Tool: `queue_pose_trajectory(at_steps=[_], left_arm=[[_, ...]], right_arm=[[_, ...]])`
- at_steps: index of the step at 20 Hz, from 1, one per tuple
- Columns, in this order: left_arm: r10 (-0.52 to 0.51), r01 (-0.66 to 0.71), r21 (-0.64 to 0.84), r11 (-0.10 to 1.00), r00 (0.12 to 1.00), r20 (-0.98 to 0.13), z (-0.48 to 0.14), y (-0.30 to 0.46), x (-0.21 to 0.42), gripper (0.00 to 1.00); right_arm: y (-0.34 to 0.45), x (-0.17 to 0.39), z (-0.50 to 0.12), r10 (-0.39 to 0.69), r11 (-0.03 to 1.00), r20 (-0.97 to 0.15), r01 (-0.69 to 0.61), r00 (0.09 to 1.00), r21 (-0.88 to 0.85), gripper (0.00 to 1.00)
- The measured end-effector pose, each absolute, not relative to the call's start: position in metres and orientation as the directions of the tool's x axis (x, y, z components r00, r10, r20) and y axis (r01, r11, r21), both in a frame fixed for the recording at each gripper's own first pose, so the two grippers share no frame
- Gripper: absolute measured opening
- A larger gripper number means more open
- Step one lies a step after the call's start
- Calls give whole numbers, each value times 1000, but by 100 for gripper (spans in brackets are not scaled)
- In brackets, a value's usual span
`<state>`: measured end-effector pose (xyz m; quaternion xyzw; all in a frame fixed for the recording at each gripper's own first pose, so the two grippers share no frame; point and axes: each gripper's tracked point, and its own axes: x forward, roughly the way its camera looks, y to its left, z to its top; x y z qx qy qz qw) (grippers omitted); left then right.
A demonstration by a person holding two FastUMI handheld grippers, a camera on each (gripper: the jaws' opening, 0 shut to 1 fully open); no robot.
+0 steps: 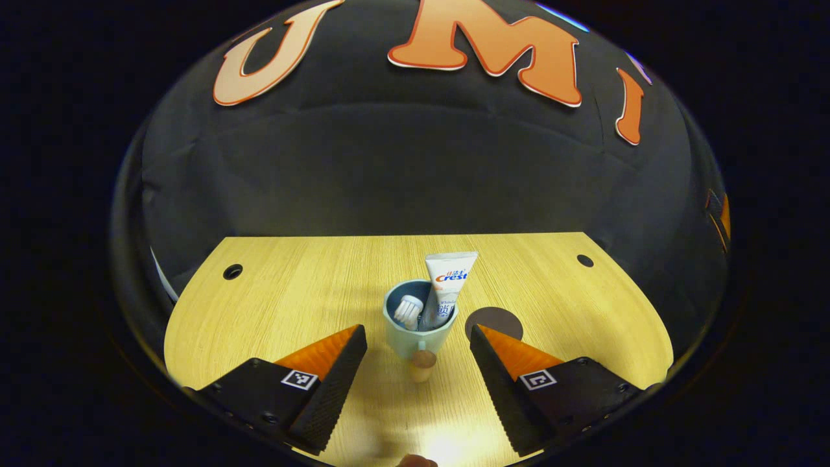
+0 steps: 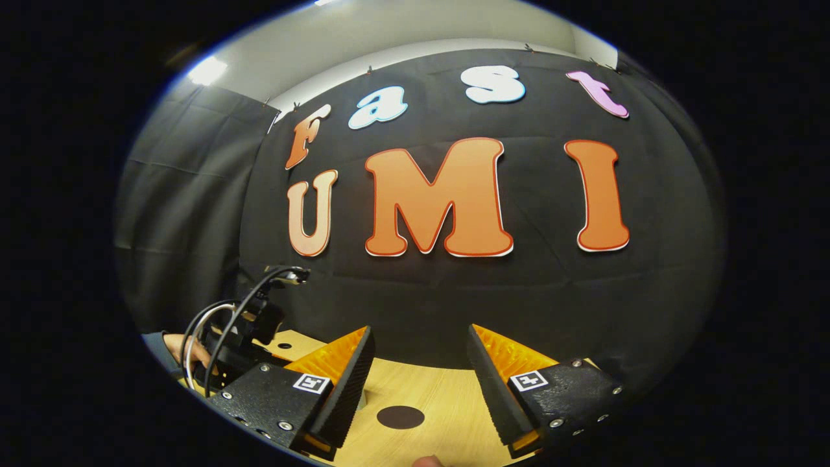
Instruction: Put the toothbrush and toothpaste on the desktop into the cup, then pick up the cup and place it on the coaster on the desktop.
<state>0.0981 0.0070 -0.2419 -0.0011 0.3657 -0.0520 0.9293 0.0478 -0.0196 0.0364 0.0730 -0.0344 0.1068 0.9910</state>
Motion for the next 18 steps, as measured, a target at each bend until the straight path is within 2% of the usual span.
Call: queue_pose_trajectory(at_steps=[4,5,6,8,9,10,14,15,16,17,18], left_arm=[[-96,90,-51,995,624,-776,-257,8,101,97],[-94,90,-50,995,601,-794,-258,8,101,97],[-92,93,-47,995,581,-808,-260,8,103,97],[-100,94,-59,994,531,-842,-265,5,99,97],[-95,86,-59,995,506,-857,-267,7,99,97],[-95,93,-56,994,489,-867,-269,7,101,97],[-59,87,-24,996,423,-904,-277,8,103,96],[-48,79,-17,997,410,-911,-278,9,102,99],[-30,56,-8,998,403,-915,-281,10,104,99],[-21,44,-4,999,398,-917,-286,12,103,99],[-7,22,2,1000,402,-915,-290,13,106,100]], right_arm=[[-30,30,41,209,969,90,-218,974,112,89],[-32,28,39,210,970,91,-219,974,108,95],[-34,24,39,210,970,91,-219,974,106,90],[-37,19,35,214,968,87,-223,973,113,91],[-39,17,32,215,967,82,-223,973,120,96],[-41,14,30,217,967,76,-225,973,123,92],[-50,8,24,204,971,69,-211,977,116,93],[-50,7,24,206,970,72,-213,976,120,93],[-48,4,23,213,967,74,-221,974,126,98],[-44,3,22,221,965,72,-229,973,128,93],[-43,2,19,223,965,71,-231,972,127,93]])
